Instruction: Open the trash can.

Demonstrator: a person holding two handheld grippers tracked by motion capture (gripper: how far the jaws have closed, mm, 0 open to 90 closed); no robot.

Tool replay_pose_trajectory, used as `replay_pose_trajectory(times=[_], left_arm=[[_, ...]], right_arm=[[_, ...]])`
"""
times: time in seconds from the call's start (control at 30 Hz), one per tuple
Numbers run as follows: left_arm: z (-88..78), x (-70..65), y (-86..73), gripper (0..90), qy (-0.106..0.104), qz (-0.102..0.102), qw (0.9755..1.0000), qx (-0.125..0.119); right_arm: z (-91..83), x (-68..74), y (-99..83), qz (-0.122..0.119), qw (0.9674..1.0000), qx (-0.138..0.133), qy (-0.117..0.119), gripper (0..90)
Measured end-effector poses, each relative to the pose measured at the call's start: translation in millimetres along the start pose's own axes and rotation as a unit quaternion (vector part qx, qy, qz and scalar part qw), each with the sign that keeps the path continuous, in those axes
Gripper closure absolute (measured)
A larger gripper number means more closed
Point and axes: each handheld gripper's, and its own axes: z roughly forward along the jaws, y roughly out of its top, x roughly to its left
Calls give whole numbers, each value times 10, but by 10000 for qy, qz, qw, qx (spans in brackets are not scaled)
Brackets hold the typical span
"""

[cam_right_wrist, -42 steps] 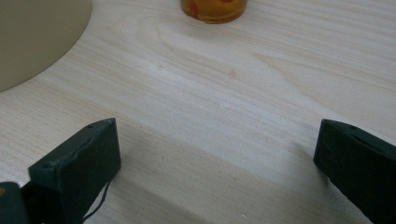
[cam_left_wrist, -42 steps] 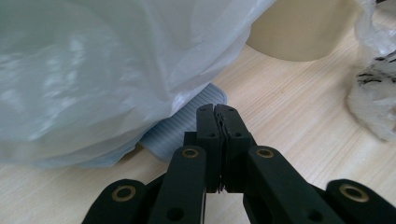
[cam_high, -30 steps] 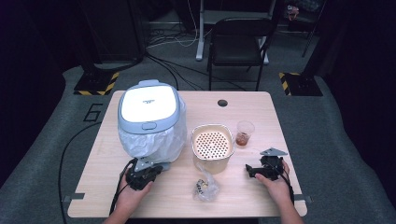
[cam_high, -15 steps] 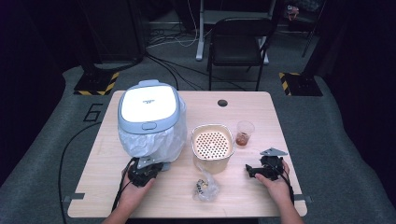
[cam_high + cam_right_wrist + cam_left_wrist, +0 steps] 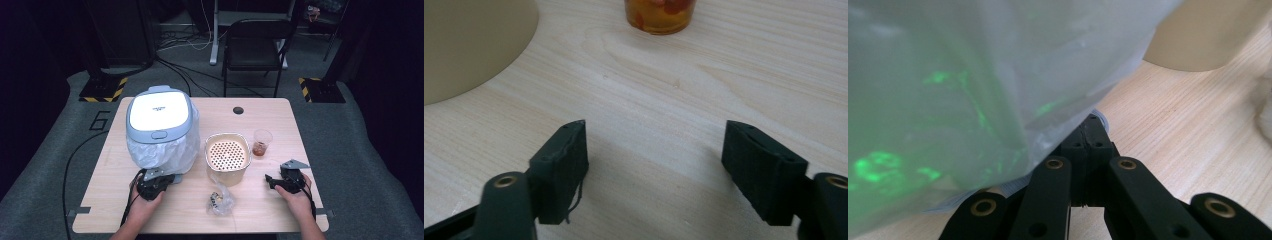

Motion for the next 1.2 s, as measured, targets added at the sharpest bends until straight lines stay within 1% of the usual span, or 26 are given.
replay_pose_trajectory(times=[0.03, 0.1, 0.13, 0.17, 0.23, 0.27, 0.3, 0.33, 0.37, 0.4, 0.43, 0.5, 0.53, 0.57, 0.6, 0.7, 0.73, 0.77, 0.8, 0.87, 0.9, 0.93, 1.03, 1.07, 1.1, 1.2], left_arm=[[2, 0, -4, 900, -4, -3, 10000, -27], [4, -2, -8, 900, 8, 27, 10000, -31], [5, -3, -11, 900, 6, 26, 10000, -28], [7, 0, -13, 900, -11, -26, 10000, -35], [7, 1, -15, 900, 23, -62, 10000, -32], [11, 2, -17, 900, -6, -4, 10000, -27], [13, -7, -20, 900, 27, 29, 10000, -21], [16, -23, -26, 900, 79, 30, 10000, -37], [16, -23, -26, 900, 79, 30, 10000, -37], [24, -37, -31, 900, 183, 99, 9998, -49], [26, -33, -30, 900, 142, 173, 9997, -36], [27, -30, -32, 900, 128, 204, 9997, -7], [40, -43, -44, 900, 214, 99, 9997, -39], [40, -43, -44, 900, 214, 99, 9997, -39], [52, -23, -44, 900, 117, 232, 9997, 19], [68, -21, -59, 900, 162, 222, 9996, 55], [94, -16, -72, 900, 143, 164, 9997, 117], [99, -14, -75, 900, 142, 133, 9997, 129], [100, -10, -76, 900, 124, 107, 9998, 120], [107, -6, -76, 900, 137, 20, 9999, 72], [100, 8, -68, 900, 103, 96, 9998, 154], [97, 13, -65, 900, 95, 115, 9997, 187], [98, 15, -61, 900, 81, 132, 9997, 199], [100, 10, -62, 900, 86, 124, 9997, 186], [100, 10, -62, 900, 84, 134, 9997, 179], [98, 11, -62, 900, 86, 119, 9997, 189]], right_arm=[[-4, -6, 3, -34, 10000, -9, 10, 311], [-18, 8, 3, -10, 10000, 16, -17, 327], [-19, 0, 4, -95, 9999, 9, -37, 330], [-24, 3, 5, -93, 9999, 13, -40, 332], [-31, 7, 5, -67, 10000, 22, -39, 334], [-41, 8, 8, -69, 10000, 54, -15, 338], [-45, 12, 8, -51, 10000, 16, -8, 340], [-54, 13, 11, -56, 10000, -2, -26, 341], [-64, 15, 14, -67, 10000, -6, -30, 341], [-74, 18, 15, -61, 10000, -4, -11, 341], [-80, 22, 15, -55, 10000, 3, -4, 342], [-83, 23, 13, -72, 10000, 2, -23, 342], [-97, 37, 11, -27, 10000, 39, 7, 343], [-97, 37, 11, -27, 10000, 39, 7, 343], [-113, 48, 10, -17, 10000, 72, 11, 344], [-128, 52, 10, -35, 10000, 68, 53, 344], [-155, 69, 15, -5, 9999, 86, 116, 346], [-161, 75, 14, -3, 9999, 77, 132, 346], [-171, 87, 13, 23, 9998, 95, 154, 347], [-181, 99, 13, -26, 9998, 84, 201, 347], [-187, 103, 13, -44, 9998, 86, 199, 347], [-193, 108, 16, -46, 9997, 74, 237, 346], [-208, 131, 23, -71, 9996, 64, 254, 345], [-214, 149, 25, -45, 9996, 78, 255, 345], [-213, 148, 26, -118, 9996, 57, 260, 346], [-217, 169, 29, -117, 9995, 92, 287, 346]])
